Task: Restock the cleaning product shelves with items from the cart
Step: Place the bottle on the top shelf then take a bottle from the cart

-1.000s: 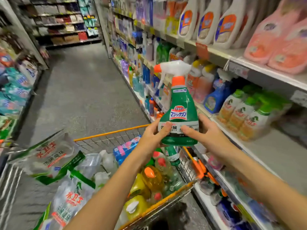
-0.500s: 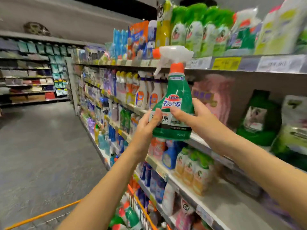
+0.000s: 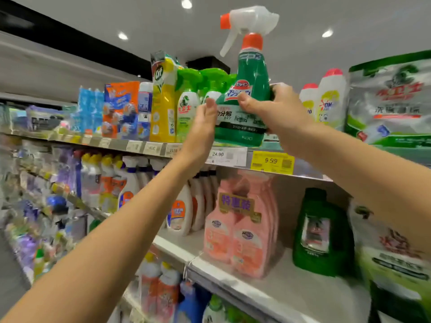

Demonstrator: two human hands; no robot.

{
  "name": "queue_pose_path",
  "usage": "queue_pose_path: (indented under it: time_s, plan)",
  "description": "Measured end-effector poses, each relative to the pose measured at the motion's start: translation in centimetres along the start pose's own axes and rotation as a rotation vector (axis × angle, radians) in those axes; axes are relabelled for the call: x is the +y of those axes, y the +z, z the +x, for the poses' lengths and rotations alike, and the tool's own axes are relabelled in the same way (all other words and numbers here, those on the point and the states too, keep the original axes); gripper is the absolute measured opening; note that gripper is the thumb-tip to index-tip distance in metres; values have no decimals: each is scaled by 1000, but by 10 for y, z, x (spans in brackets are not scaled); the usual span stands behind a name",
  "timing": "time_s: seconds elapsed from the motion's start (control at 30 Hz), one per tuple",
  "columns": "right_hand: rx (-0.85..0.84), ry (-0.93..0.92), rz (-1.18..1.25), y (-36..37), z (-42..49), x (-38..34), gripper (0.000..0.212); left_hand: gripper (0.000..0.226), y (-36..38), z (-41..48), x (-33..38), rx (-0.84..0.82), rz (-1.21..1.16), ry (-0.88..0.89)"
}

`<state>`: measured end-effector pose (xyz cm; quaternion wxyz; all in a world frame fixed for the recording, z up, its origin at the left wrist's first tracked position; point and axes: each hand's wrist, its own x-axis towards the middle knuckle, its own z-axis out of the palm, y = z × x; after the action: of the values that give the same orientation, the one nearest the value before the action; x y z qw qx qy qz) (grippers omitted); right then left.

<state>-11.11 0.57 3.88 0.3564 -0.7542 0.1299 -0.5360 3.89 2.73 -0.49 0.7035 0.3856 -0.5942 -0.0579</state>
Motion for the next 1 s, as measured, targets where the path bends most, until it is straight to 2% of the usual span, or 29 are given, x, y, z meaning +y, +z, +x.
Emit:
queue_pose_path:
  time_s: [0.1,0.2,0.27,0.3,0.37,0.47,0.6,0.73,0.8,0.9,1.0]
  plan:
    - [100,20,-146,0,35,16,31,44,2,35,-34,83,318,124]
    - [160,22,-283,5,60,35,36,43,-3,54,-69,-37,735,106]
    - [154,67,-338,7,74,48,34,41,-4,56,-83,-126,904,53]
    - [127,98,-353,8,77,53,30,48,-2,56,-88,-129,948,65]
    - [63,152,-352,10,83,62,20,54,2,51,-93,-42,921,130]
    - [2,236,-297,5,85,69,18,48,6,47,-97,103,822,199]
    - [-145,363,-411,-6,89,62,24,40,6,48,-99,131,781,230]
    - [-155,465,-498,-7,97,59,16,39,8,50,-102,145,760,254]
    - [-127,507,-548,-5,105,64,24,41,8,51,-104,151,763,250]
    - [-43,587,-650,-5,119,76,48,41,7,50,-103,146,766,257]
    - [-54,661,-713,-10,130,86,59,40,8,49,-102,126,758,264]
